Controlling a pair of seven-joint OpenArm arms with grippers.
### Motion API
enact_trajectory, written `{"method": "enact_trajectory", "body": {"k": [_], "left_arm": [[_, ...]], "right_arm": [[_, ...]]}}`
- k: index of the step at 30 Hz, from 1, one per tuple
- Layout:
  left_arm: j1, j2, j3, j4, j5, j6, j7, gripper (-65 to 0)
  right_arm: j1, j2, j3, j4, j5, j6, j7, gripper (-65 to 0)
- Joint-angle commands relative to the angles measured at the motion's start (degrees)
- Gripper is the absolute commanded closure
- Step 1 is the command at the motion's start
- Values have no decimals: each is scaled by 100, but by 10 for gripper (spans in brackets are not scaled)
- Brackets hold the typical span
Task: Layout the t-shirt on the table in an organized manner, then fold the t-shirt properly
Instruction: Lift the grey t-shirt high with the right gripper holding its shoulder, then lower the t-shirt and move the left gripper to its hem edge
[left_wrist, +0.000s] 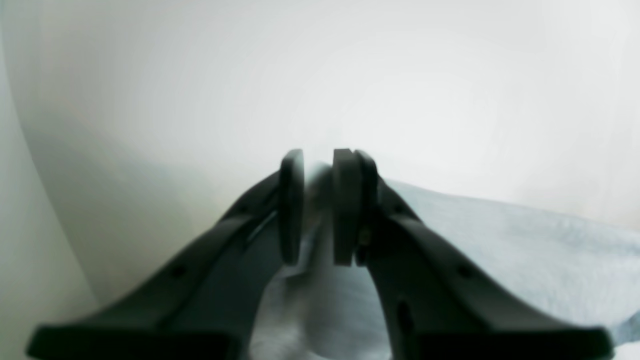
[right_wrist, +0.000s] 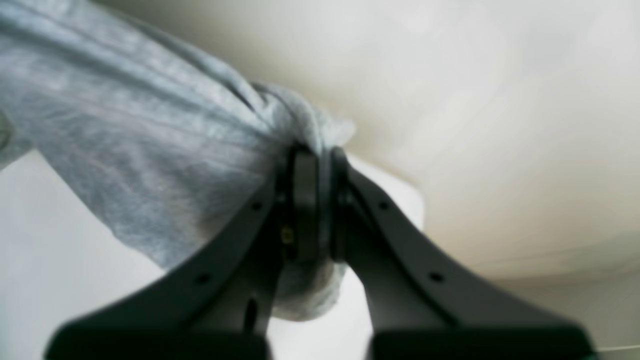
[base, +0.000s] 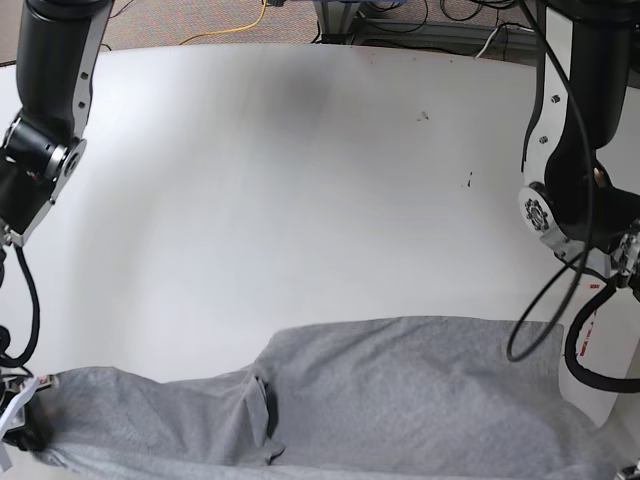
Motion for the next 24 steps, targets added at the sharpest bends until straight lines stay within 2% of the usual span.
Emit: {"method": "enact_trajectory", "body": {"k": [1,6,12,15,18,24], "left_arm": [[-391,-18,10,-266,27,15,-40,-82],[-338,-18,1,-477,18,15,-40,-82],[207,-9,-25,-451,-8,6,-40,-81],[603,-45,-60,-451,-237,6,-31,-58],[1077,-53,-201,-451,-509,6,-31,-26],[1974,-212,-236,-451,-720,6,-14,-67]], "right_arm": [[379,197,-55,-83,-6,-12,47,-10],[248,215,-99,-56,3,-12,-15,-10],[-544,197,-55,304,3,-12,-120,-8],[-1256,171,103,717,-6,-12,-120,-8],[-2021,-84,542,1051,-6,-12,-120,-8],[-3075,-462,824,1333,-6,-12,-103,-8]]}}
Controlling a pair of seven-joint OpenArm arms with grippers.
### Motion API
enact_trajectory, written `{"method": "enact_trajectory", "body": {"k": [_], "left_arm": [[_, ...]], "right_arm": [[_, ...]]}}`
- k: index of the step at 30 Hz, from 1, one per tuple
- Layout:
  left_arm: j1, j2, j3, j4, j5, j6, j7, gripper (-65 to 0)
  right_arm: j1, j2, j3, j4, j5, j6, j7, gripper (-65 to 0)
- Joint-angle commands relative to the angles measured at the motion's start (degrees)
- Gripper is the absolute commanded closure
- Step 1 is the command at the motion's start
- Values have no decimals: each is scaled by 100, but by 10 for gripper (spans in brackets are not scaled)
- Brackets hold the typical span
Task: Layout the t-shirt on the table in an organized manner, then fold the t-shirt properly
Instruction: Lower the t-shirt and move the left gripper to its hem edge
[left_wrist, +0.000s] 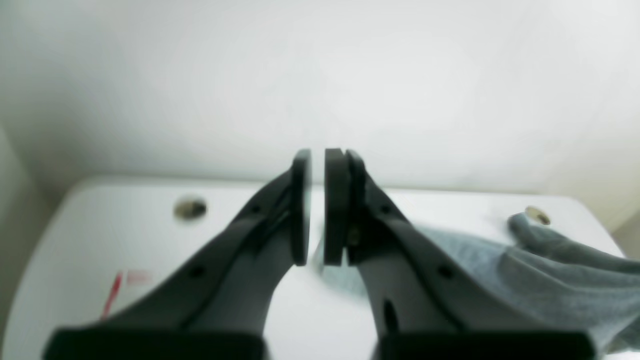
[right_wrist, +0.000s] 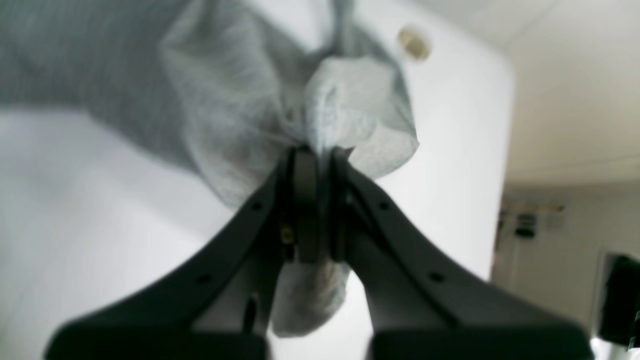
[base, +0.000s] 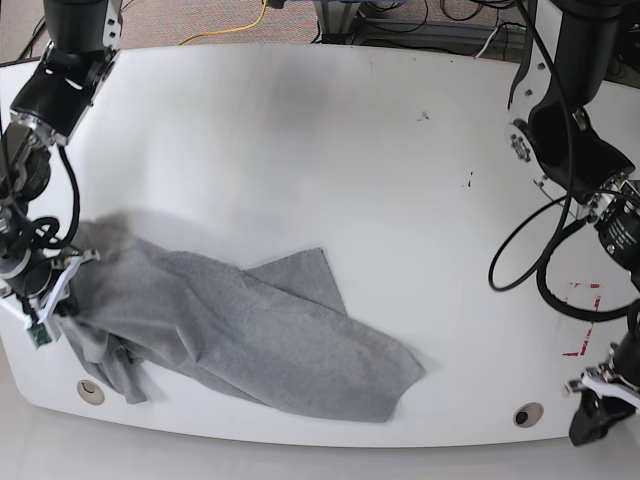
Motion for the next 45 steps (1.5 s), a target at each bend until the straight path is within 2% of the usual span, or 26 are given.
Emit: {"method": "enact_trajectory", "body": {"k": [1,4,11,17,21,28,33,38,45], "left_arm": [[436,-153,9,69,-187,-27,-123,-79],[937,-144,9,69,-222,-27,-123,-114],[2080,182,0,34,-284,-18,-158,-190],[2783,516,62,25,-275,0,-519,-201],[3118,647,431,-45,-266,8,-800,-201],[3205,753,976,-467,-266,8,-1029,-200],[3161,938,1459,-1082,-257,17,-1468,-203],[2819,1131,1881,-2005,-82,343,-1916,-206],[2397,1527,2215,-3324,103,422,-2523,-333]], "right_arm": [[-445,-159,63,185,73,-7,203,-8],[-840,-308,142,220,73,-7,406,-8],[-1482,-590,204,220,46,-7,687,-8],[-1719,-651,204,220,73,-7,705,-8],[-1895,-651,204,220,82,-7,705,-8],[-1966,-765,204,220,46,-7,705,-8],[-2045,-774,204,220,73,-7,713,-8],[-2097,-801,204,220,73,-7,819,-8],[-2221,-801,204,220,73,-7,942,-8]]}}
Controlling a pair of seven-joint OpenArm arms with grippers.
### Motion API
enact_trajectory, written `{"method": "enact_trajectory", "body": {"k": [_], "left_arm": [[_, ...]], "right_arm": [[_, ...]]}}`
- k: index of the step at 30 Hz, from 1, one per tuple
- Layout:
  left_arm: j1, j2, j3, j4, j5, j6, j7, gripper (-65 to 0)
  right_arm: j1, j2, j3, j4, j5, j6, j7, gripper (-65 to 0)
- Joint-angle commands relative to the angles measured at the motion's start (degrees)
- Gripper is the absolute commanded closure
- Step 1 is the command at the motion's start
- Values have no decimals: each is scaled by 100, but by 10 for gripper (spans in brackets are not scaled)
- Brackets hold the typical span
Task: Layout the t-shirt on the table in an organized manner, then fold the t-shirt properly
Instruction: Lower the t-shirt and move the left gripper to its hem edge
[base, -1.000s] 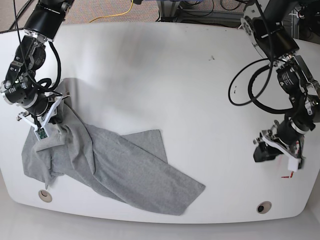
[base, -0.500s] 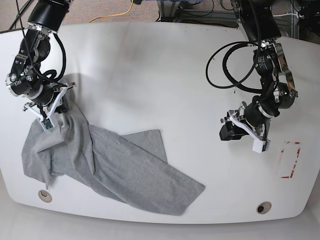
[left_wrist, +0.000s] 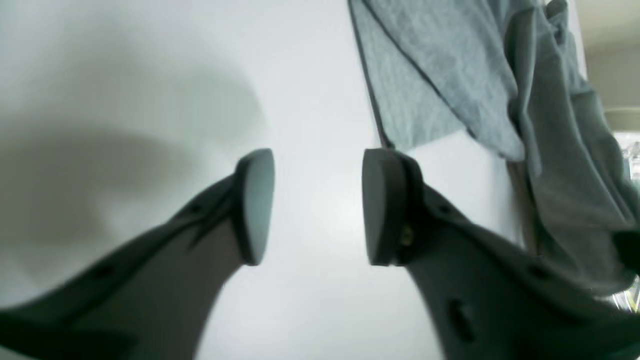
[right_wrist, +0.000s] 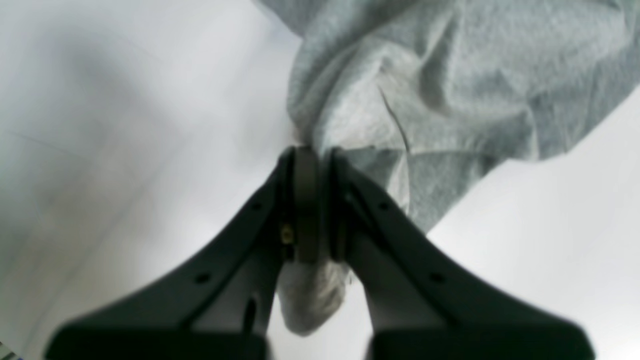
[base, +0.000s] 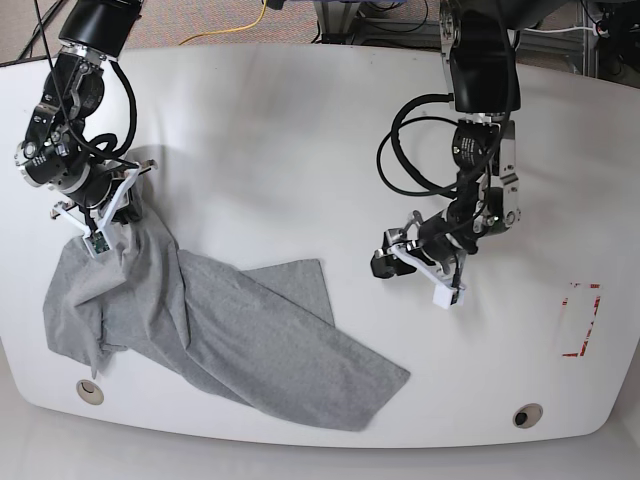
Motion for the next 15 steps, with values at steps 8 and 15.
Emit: {"method": "enact_trajectory", "body": {"k": [8,15], "left_arm": [[-685,536,743,-1678,-52,7,-1084,-367],[-1063,702,998,-2672,-61,15,-1638,-367]], "right_arm": [[-15,93,29,111,82,-7,122,-8],[-15,93,29,111,82,-7,122,-8]]}}
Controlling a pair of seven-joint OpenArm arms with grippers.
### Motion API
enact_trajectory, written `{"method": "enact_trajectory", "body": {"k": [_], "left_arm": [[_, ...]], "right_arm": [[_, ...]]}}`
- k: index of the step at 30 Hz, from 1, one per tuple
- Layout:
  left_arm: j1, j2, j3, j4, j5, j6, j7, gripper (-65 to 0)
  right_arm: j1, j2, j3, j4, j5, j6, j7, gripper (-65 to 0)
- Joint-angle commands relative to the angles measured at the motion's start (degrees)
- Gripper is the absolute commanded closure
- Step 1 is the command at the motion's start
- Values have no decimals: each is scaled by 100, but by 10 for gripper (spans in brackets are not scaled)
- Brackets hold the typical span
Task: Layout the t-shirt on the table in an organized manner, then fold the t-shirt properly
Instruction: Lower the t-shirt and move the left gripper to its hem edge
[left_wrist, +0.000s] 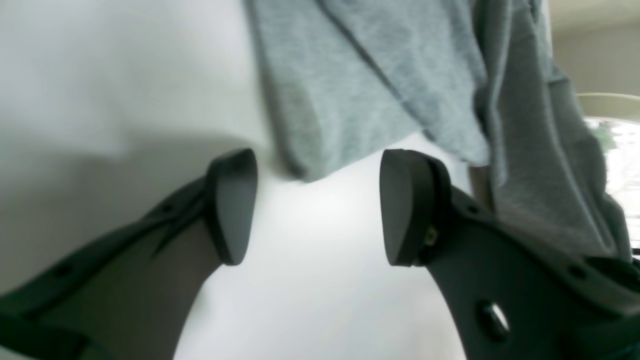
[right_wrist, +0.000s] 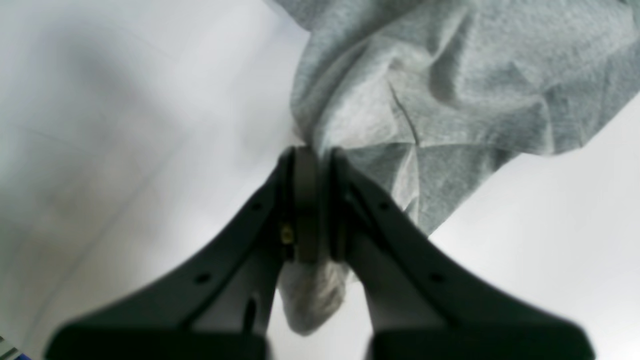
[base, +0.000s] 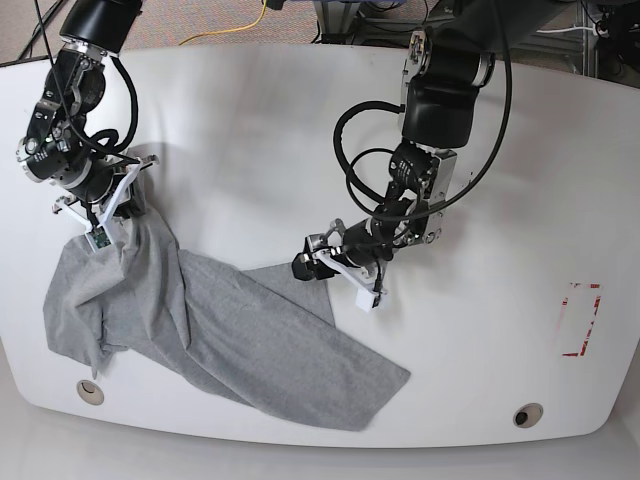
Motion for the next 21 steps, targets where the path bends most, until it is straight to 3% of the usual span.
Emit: {"method": "enact_trajectory", "body": {"k": [1,9,21], "left_arm": [[-299,-26,120,-452,24,99,-242,-367],[-624,-26,498,-1111,-55,679,-866,-367],[-1195,-26,1368,-1999,-758,732,-1121,-367]], "right_arm": [[81,106,29,111,62,-7,89,-8],[72,106,38,111,62,-7,89,-8],[81,98,47,111,62,-7,89,-8]]}}
